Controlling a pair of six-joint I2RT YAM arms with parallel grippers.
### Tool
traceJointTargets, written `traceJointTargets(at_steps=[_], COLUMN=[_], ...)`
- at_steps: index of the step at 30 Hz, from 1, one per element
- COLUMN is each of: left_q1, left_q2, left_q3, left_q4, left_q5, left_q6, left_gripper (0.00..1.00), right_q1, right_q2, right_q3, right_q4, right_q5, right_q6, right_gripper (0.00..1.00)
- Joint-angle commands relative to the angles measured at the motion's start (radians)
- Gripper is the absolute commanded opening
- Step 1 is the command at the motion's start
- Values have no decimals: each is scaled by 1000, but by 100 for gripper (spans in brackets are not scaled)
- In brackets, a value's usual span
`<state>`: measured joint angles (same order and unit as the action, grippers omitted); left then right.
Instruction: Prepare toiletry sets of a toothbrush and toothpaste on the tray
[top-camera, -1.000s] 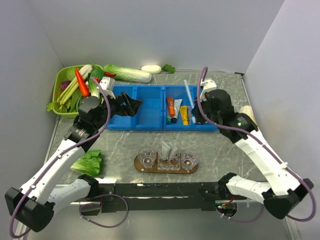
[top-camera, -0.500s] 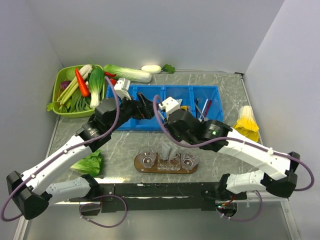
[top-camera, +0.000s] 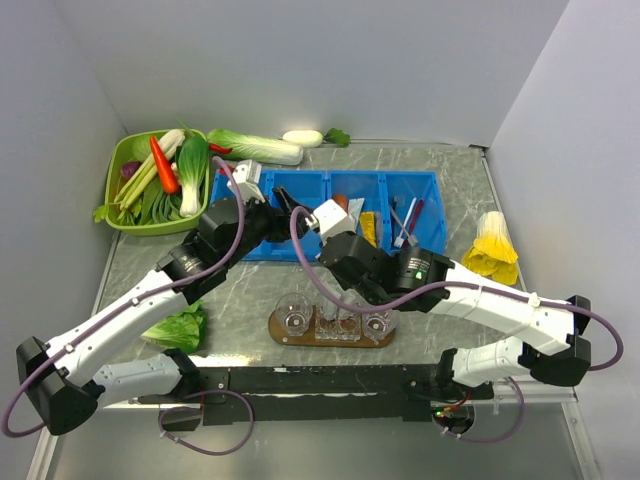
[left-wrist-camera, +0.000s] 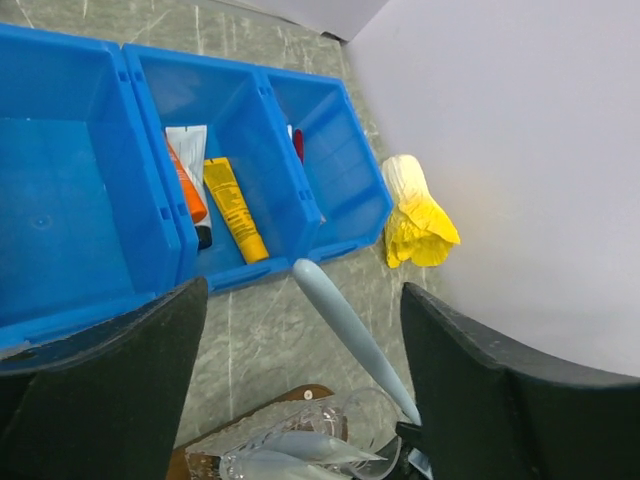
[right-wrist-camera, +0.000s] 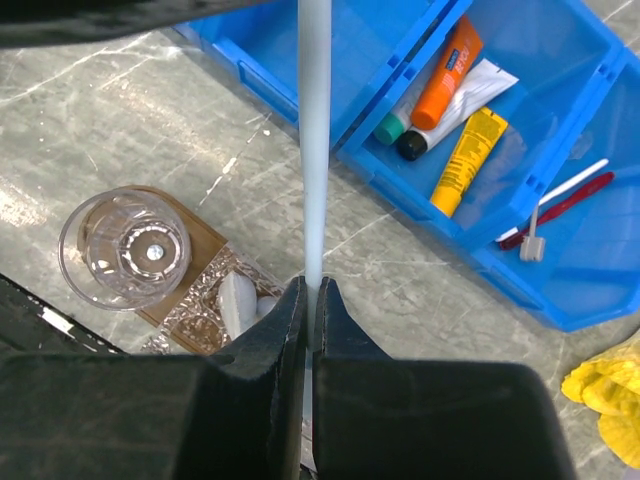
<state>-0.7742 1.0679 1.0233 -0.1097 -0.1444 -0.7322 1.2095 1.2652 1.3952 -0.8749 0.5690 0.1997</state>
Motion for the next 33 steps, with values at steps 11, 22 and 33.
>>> traceJointTargets(at_steps=[11, 22, 33], left_q1=[-7, -5, 4], left_q2=[24, 35, 20], left_q3=[-14, -32, -77], left_q4=[96, 133, 197], left_q5=[81, 118, 111], left_q6=[-82, -151, -231], left_gripper=[47, 18, 1], right_q1=[104, 177, 186], right_q2=[45, 106, 123], right_q3=[31, 27, 7], right_q4=[17, -4, -24], right_q5=[219, 377, 417], right_q6=[-75, -97, -46], right_gripper=[0, 0, 28])
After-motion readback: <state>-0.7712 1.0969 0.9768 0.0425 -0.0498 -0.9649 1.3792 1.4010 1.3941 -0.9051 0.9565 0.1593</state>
